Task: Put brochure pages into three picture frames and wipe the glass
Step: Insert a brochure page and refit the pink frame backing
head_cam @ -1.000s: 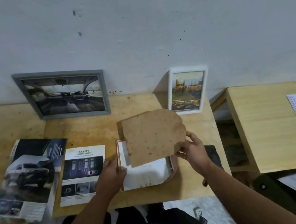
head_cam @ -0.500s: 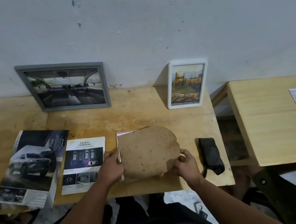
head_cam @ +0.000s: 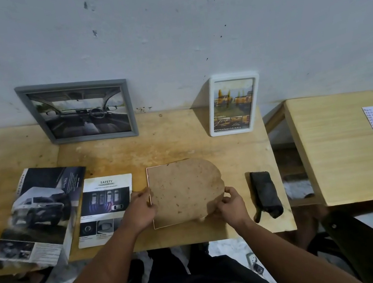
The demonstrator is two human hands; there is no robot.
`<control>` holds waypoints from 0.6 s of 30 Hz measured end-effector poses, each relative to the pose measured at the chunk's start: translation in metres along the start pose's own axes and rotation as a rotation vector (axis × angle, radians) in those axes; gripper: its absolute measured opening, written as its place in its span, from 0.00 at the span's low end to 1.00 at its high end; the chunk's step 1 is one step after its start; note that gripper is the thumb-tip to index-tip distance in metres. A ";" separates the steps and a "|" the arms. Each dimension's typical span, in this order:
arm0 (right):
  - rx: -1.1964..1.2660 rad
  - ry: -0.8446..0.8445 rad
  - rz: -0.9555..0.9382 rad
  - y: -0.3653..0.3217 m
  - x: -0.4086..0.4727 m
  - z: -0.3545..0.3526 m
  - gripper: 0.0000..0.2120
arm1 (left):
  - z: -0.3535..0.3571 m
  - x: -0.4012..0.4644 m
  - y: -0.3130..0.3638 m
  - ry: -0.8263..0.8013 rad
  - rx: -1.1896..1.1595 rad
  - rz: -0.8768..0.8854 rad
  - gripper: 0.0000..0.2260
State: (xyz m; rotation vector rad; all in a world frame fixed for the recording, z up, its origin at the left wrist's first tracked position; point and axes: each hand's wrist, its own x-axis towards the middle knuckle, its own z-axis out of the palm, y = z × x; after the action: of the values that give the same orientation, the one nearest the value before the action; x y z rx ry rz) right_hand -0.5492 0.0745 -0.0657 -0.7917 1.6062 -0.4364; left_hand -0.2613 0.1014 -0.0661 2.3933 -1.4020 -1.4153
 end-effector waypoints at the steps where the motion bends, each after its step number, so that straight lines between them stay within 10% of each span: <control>1: -0.120 0.009 -0.034 0.001 0.001 0.000 0.20 | 0.000 0.000 0.001 0.002 0.003 0.002 0.31; 6: -0.472 -0.018 -0.106 -0.006 0.001 -0.002 0.41 | -0.001 0.000 0.004 -0.009 0.022 0.003 0.30; 18: -1.100 -0.012 -0.119 -0.025 0.010 -0.001 0.42 | -0.002 -0.001 0.012 -0.010 0.094 -0.019 0.31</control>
State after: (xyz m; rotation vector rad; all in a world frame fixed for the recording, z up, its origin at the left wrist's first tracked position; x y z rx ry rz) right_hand -0.5447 0.0498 -0.0562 -1.6940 1.7437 0.4447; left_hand -0.2683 0.0943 -0.0589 2.4652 -1.4850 -1.3978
